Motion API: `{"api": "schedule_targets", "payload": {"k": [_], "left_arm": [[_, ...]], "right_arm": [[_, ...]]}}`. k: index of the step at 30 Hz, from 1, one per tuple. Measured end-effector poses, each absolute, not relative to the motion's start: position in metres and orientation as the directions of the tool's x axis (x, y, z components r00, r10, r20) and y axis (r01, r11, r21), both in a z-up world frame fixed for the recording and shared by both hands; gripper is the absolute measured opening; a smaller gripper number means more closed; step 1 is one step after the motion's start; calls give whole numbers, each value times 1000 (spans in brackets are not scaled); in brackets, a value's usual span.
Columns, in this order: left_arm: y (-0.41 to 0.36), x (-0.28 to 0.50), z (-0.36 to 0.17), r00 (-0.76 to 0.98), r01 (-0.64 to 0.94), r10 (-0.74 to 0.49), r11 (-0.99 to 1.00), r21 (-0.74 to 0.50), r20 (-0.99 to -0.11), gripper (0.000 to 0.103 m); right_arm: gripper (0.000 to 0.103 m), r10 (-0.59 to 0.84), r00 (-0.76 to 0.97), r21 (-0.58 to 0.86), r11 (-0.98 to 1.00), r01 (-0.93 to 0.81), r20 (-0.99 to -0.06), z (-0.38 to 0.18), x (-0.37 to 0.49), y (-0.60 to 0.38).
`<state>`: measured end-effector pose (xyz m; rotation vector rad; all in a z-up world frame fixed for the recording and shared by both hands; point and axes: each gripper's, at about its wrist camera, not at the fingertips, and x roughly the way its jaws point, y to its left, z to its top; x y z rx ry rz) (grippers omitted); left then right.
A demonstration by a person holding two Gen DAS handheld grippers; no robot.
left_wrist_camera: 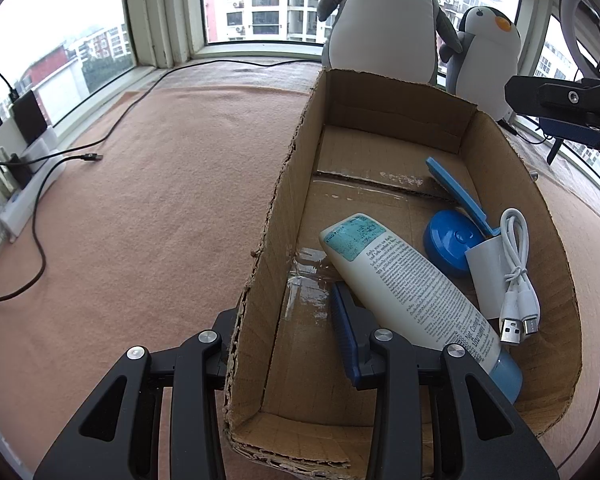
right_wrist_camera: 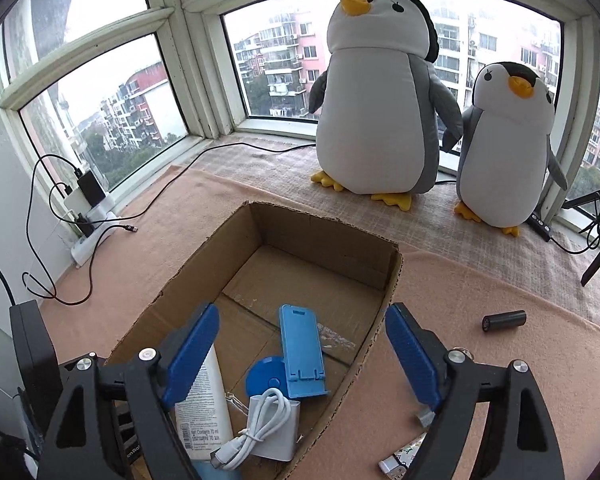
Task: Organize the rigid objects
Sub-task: 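Lower the phone stand into the box and open the right gripper, then move the right gripper over the patterned lighter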
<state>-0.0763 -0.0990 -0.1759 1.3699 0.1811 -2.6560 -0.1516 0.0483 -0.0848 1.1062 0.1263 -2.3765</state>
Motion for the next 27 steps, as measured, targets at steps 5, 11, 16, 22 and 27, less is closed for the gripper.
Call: {"api": "schedule_targets", "payload": {"k": [5,11,16,22,27], "left_arm": [[-99,-76,-176,-573,186,-77,-982,-38,-816,36],[-99,-76,-176,-574,185,-76,-982,-39,-816,36],[-99,-76,-176,-574,185,-76,-982,-39,-816,36],[-99,-76,-176,-573,185,-76,-982,-38,-816,36],[-99,-76,-176,-574,185,-76,-982,-39,-815,36]], "right_arm": [[82,-413,-529,161,-875,457,-741,-82,-157,66],[82,-402,-520,196,-893,406,-753,-81,-160,99],[82,-394,-508,241,-909,341,-766,-84,-162,137],[82,-373,-475,283,-926,251,-797,-100,-167,175],[82,-351,-449,283,-935,214,-822,-115,-163,185]]}}
